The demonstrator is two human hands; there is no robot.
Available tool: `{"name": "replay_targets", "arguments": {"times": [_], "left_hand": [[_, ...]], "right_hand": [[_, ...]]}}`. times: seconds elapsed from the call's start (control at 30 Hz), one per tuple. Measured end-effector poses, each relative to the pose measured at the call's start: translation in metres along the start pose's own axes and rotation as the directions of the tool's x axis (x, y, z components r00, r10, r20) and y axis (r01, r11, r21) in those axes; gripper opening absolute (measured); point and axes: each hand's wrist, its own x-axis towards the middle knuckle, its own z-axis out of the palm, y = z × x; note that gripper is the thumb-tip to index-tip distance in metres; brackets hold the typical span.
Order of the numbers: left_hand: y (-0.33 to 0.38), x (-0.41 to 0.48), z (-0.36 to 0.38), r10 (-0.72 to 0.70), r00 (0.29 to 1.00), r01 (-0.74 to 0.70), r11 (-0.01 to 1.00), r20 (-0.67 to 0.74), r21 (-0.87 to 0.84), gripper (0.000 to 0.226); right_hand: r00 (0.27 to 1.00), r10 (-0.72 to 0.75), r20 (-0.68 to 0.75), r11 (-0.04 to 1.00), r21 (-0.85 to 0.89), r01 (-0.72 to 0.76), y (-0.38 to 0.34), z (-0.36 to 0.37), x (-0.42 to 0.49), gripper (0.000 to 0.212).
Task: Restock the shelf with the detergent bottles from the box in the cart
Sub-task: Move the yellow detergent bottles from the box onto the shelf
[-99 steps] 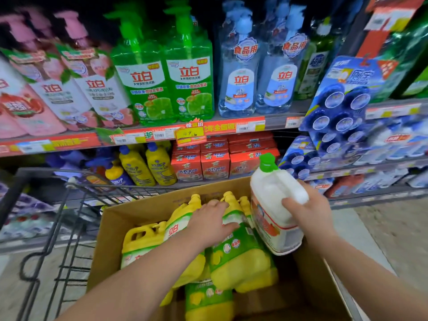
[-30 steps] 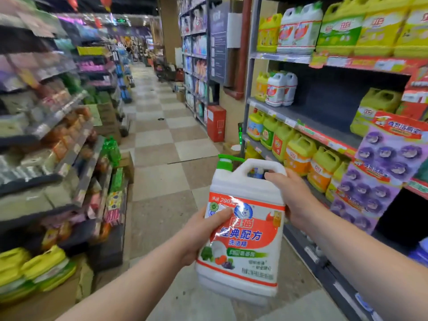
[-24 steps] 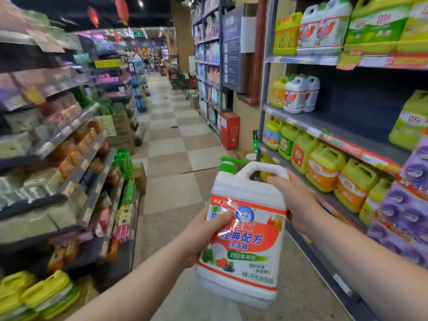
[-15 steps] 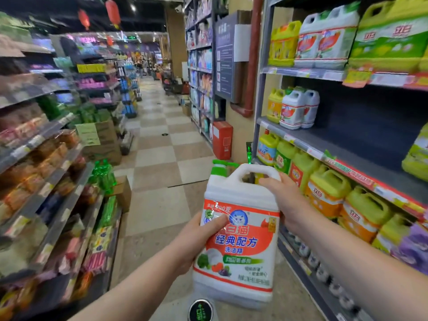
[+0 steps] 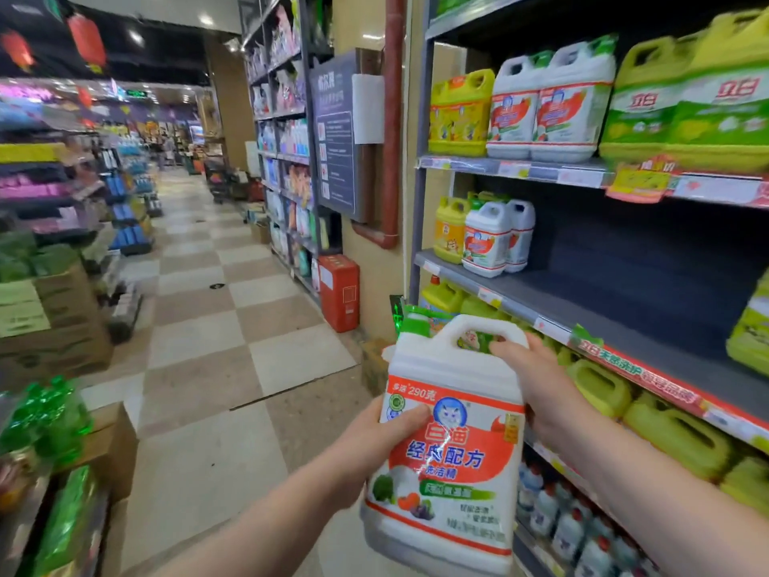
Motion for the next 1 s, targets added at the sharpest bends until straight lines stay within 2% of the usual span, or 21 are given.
{"name": "replay_targets", "arguments": {"times": [0.2,0.4,0.5,0.57,0.7,0.83,0.93,1.0], "left_hand": [[0.03,0.095,-0.055,-0.009,0.992,0.004,0.999,0.129,0.033,0.056],[0.034,0.181,-0.06,-0.05,0.968,0.047,0.999,0.245,0.017,0.063],[0.036,0.23,-0.054,-0.063,0.957,0.06,0.998,0.281,0.023,0.057],[0.036,0.265,-0.05,-0.067,0.957,0.066,0.998,0.281,0.013,0.052],[0.047,0.341,-0.039,-0.083,0.961,0.085,0.996,0.264,0.005,0.045],[0.069,0.418,-0.022,-0.023,0.974,0.023,1.0,0.226,0.002,0.057],[0.08,0.465,-0.012,-0.007,0.974,0.003,1.0,0.226,0.021,0.065],[0.08,0.49,-0.006,-0.027,0.972,0.022,0.999,0.234,0.025,0.068]], "right_hand": [[0.989,-0.013,-0.145,0.999,0.039,0.019,-0.002,0.029,0.068,0.031],[0.966,-0.01,-0.26,1.0,0.002,0.011,0.005,0.018,0.135,0.029],[0.956,-0.01,-0.293,1.0,-0.022,0.003,0.011,0.002,0.178,0.021],[0.95,-0.003,-0.312,1.0,-0.021,-0.004,0.015,-0.007,0.21,0.013],[0.952,-0.01,-0.307,1.0,-0.013,0.006,0.017,-0.03,0.283,0.015],[0.96,-0.052,-0.275,0.998,-0.038,0.043,0.003,-0.056,0.358,0.023],[0.955,-0.074,-0.287,0.997,-0.034,0.067,-0.006,-0.075,0.402,0.013],[0.953,-0.071,-0.294,0.997,-0.031,0.065,-0.003,-0.085,0.424,0.015]]}}
